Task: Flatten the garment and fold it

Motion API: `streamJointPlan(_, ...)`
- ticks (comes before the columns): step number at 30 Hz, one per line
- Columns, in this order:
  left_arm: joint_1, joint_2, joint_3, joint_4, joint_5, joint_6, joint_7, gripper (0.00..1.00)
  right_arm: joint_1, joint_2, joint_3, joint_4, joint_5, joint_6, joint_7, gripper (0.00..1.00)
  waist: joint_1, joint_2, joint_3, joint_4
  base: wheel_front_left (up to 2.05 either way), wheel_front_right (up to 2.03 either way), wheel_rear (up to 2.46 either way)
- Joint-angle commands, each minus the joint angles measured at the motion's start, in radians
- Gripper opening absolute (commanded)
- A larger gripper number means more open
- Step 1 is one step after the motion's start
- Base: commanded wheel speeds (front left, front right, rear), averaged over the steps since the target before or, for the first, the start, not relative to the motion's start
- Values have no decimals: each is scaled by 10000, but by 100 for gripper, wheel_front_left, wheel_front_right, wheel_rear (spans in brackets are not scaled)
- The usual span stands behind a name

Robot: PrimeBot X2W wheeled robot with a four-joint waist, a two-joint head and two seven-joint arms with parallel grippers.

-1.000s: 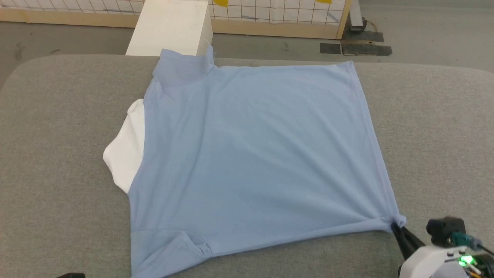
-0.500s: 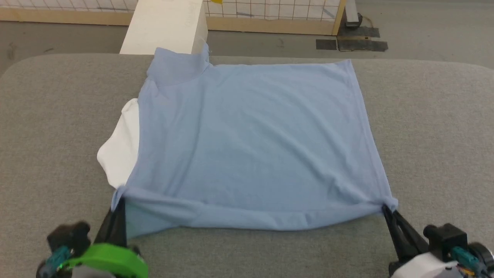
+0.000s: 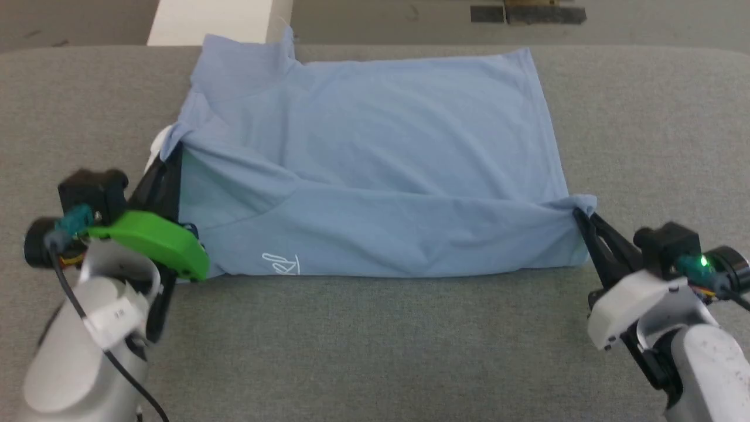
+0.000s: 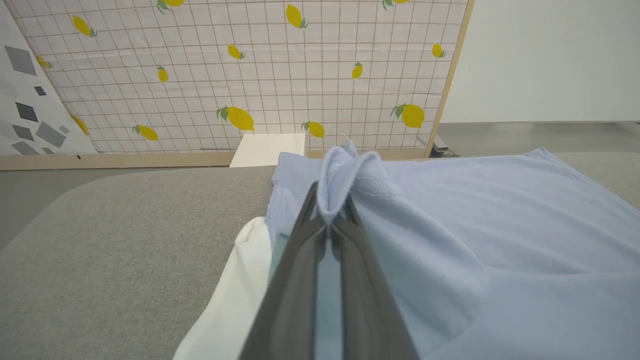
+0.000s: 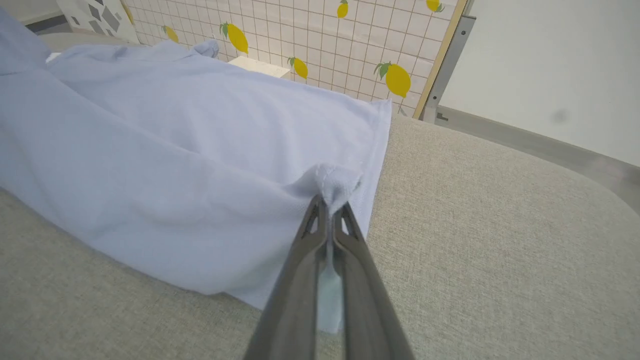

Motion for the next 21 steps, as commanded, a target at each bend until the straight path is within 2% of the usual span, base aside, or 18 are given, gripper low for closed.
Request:
streamJointPlan(1,-348,181,-27,243,107,-97,210,0,-288,-13,28,166,142,-15,243,0,1,-1,390,-183,0,0,0)
streamJointPlan(10,-1424,649,-182,1887,-479,-417,2732,0,-1842,-19,164,1136,963,-15,2497,0,1,-1,1243,-364,0,0,0)
streamJointPlan(16,-1511,792,-377,2729,-1253,-794,4793,0,-2754,-70,319,1566,1749,-15,4839,0,1,-1,1545,-350,0,0,0)
streamJointPlan(19,-1445,702,-312,2903,-1775,-779,5667,0,-3024,-97,279,1686,2117,-15,6096,0,1,-1,1555,-313,0,0,0)
streamJointPlan(20,-1436,669,-262,2879,-1875,-733,5750,29,-3068,-97,242,1681,2184,-15,6382,0,1,-1,1539,-296,0,0,0)
streamJointPlan(21,-1434,633,-200,2795,-1924,-687,5671,82,-3103,-84,165,1634,2244,-15,6609,29,1,-1,1501,-266,0,0,0)
